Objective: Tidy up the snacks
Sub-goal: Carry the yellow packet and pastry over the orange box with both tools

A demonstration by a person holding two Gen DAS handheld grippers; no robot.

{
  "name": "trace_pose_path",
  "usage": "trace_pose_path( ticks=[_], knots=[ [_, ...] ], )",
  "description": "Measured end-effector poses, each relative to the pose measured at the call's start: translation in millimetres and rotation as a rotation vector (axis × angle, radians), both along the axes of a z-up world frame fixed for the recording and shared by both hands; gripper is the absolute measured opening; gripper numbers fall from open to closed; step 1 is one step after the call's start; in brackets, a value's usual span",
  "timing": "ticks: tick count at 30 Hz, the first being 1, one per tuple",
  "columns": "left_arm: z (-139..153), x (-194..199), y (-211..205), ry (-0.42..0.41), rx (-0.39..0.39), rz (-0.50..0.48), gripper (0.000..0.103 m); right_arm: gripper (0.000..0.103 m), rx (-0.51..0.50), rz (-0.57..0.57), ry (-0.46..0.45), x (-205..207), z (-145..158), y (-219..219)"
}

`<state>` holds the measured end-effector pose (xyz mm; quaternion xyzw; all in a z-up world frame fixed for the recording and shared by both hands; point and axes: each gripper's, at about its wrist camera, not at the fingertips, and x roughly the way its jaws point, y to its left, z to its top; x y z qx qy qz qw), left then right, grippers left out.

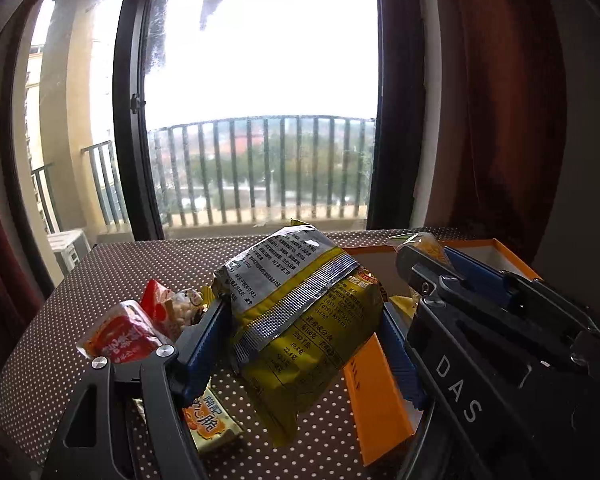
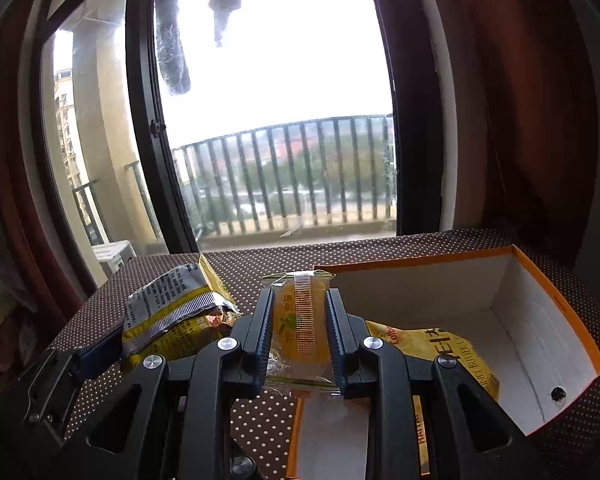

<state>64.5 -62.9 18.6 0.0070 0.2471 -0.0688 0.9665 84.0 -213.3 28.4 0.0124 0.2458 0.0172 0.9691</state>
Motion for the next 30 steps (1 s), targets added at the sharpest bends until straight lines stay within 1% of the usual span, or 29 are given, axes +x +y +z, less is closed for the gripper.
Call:
trace_pose_path(
  ticks=[8,14,21,23,25,28,30],
  knots=[
    [-10.0,11.9,-34.4,0.025,0.015,-0.084,0.075,0.028,0.035,-0.071,0.002,0.7,-1.2,-41.2],
    [-22.9,24.2,-57.4,0.076,0.019,-0.152,0.075,0.028,0.063,-0.119,0.027,1.8,-9.0,-65.6],
    [-36.7,31.2,-91.7,0.121,0.046,-0.218,0.076,0.028,0.087,-0.176,0.053,0.1,-17.5,-97.1],
    [-41.9,34.2,-101.2,0.144,0.054,-0.241,0.076,0.028,0.092,-0.199,0.066,1.7,-21.5,-104.3],
    [-47.6,39.3,-106.2,0.171,0.071,-0.255,0.081,0.028,0.096,-0.219,0.081,2.1,-26.1,-111.1],
    [-54.9,44.0,-111.7,0.212,0.089,-0.268,0.082,0.028,0.098,-0.241,0.112,6.0,-35.7,-119.9],
    [-57.7,44.3,-114.4,0.220,0.100,-0.269,0.082,0.029,0.112,-0.250,0.131,7.9,-41.1,-124.1]
  ],
)
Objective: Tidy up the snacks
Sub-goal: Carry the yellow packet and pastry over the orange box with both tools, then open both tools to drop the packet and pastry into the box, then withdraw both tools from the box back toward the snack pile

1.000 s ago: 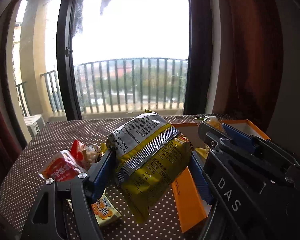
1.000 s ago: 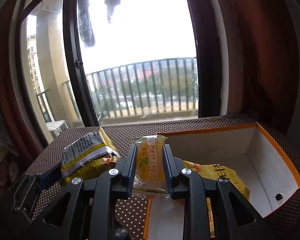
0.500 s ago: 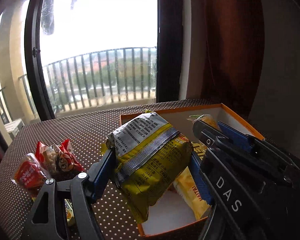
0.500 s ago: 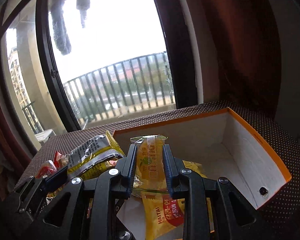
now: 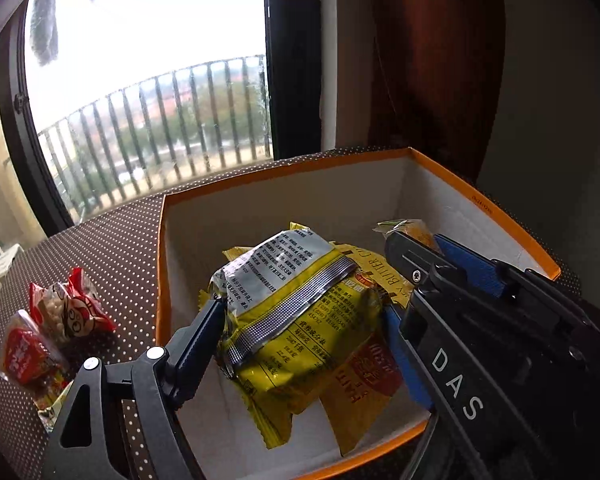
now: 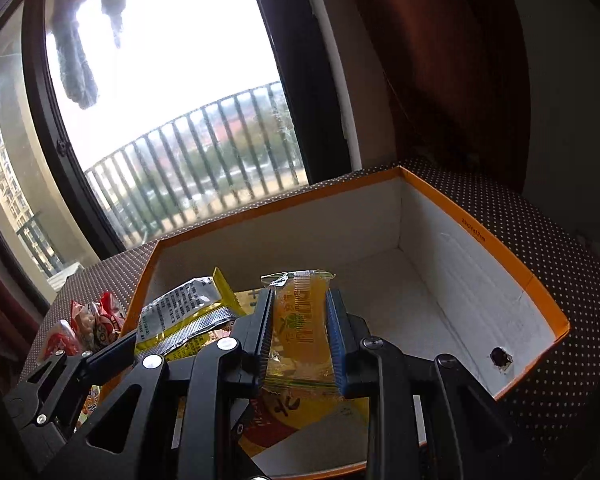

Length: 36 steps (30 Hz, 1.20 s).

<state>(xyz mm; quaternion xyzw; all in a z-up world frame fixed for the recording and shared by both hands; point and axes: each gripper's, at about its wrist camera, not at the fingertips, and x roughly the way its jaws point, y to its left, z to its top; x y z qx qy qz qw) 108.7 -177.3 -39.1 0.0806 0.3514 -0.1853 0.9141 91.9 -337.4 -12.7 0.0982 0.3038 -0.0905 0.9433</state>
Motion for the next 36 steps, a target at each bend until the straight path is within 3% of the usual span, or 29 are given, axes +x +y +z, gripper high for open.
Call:
trace_pose_path(
  ticks=[3,5,7,8,22,36],
  knots=[
    [1.0,-5.7,-7.6,0.001,0.009,-0.002,0.083,0.030,0.009,-0.004,0.011,0.6,-3.8,-2.9],
    [1.7,-7.4,-8.9,0.001,0.008,-0.008,0.085,0.041,0.007,-0.010,0.015,-0.8,-4.4,-4.2],
    [3.8,-10.0,-9.9,0.001,0.001,-0.017,0.086,0.064,0.013,-0.014,0.002,-4.5,-3.5,-5.8],
    [4.9,-10.8,-10.0,-0.001,-0.001,-0.018,0.086,0.066,0.017,-0.017,-0.010,-6.5,-2.2,-6.0],
    [16.8,-30.4,4.0,-0.050,-0.024,0.010,0.087,0.075,0.009,0.010,-0.041,-20.2,11.1,7.7],
    [26.7,-61.4,25.4,-0.072,-0.061,0.048,0.087,0.075,-0.033,0.034,-0.050,-34.5,24.5,42.8]
  ],
)
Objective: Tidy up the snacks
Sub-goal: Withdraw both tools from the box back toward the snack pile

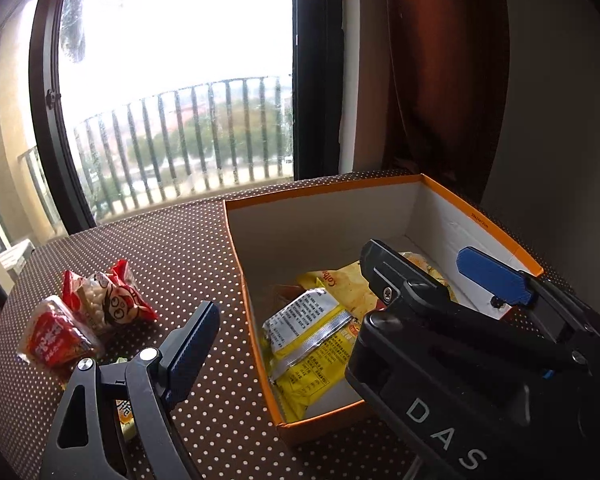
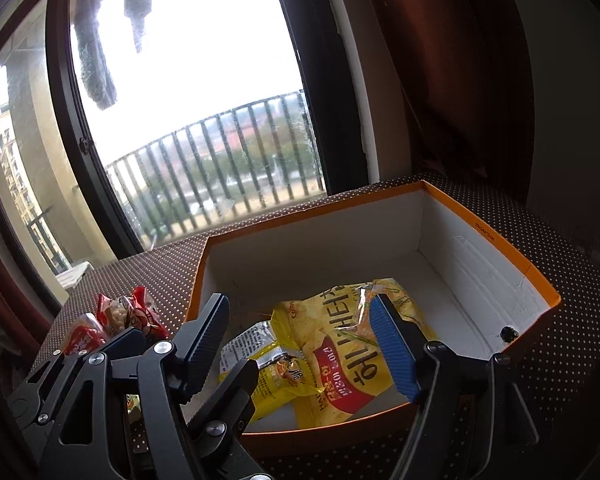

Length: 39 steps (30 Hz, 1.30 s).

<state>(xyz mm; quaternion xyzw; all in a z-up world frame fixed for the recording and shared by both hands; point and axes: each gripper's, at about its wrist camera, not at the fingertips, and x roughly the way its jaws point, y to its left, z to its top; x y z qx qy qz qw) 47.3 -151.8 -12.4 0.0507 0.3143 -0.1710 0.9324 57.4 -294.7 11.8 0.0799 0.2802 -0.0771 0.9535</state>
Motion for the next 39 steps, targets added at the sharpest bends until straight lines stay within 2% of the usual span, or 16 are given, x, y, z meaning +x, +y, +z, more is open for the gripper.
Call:
trace_pose_path(
  ticks=[14,37,39],
  knots=[
    [3.9,-16.4,50.7,0.003,-0.033,0.066,0.087,0.075,-0.036,0.058,0.015,-4.9,-2.2,47.2],
    [-21.1,-24.1,152.1,0.014,-0.044,0.217,0.087,0.076,-0.061,0.251,0.061,8.7,-32.4,142.2],
    [-24.6,-23.3,160.4,0.018,-0.039,0.232,0.087,0.080,-0.061,0.265,0.071,11.6,-36.9,149.7]
  ],
)
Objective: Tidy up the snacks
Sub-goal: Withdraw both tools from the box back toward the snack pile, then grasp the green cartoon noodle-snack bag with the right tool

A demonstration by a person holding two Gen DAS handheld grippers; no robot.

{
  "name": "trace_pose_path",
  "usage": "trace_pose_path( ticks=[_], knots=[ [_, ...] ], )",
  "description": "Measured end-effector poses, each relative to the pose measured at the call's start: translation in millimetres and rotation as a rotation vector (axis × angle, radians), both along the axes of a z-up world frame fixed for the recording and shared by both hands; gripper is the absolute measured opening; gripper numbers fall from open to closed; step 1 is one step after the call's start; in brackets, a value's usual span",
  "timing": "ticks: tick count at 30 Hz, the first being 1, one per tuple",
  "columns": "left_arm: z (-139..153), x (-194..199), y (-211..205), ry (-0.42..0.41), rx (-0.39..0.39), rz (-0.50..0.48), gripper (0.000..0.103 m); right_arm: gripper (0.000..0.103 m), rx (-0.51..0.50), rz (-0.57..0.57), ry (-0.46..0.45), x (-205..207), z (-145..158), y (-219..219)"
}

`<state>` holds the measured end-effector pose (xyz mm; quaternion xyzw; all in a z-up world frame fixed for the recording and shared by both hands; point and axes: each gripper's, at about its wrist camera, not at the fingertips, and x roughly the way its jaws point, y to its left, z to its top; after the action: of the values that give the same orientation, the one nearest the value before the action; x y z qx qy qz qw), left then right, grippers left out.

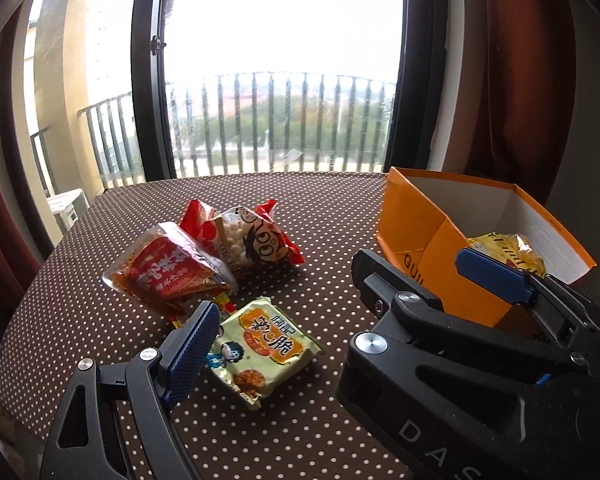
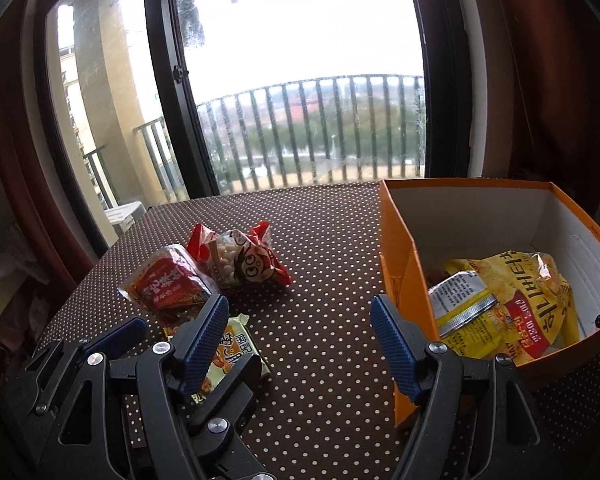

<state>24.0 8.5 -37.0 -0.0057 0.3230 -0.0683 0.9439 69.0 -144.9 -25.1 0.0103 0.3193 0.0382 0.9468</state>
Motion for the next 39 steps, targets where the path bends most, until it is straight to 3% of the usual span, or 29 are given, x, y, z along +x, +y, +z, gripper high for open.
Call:
trace_pose_path(
  ticks=[9,16,26,39],
  knots=[
    [-20.3,6.1,35.1,0.049,-0.021,0.050,0.088,0.093,0.002,0.079,0.052,13.5,-21.5,29.8],
    [-37.6,12.5,62.3,0.082,-0.028,0.113,0.100,0.101,0.003,0.130,0.088,20.8,-37.2,50.5],
    [-62.1,14.3,85.0,0.116,0.024,0.148,0.102,0.102,-0.030,0.153,0.182,34.5,-70.1,73.8],
    [-90.9,29.9,97.7,0.201,-0.002,0.161,0.102,0.102,-0.075,0.146,0.271,57.1,-105.5,84.8]
  ],
)
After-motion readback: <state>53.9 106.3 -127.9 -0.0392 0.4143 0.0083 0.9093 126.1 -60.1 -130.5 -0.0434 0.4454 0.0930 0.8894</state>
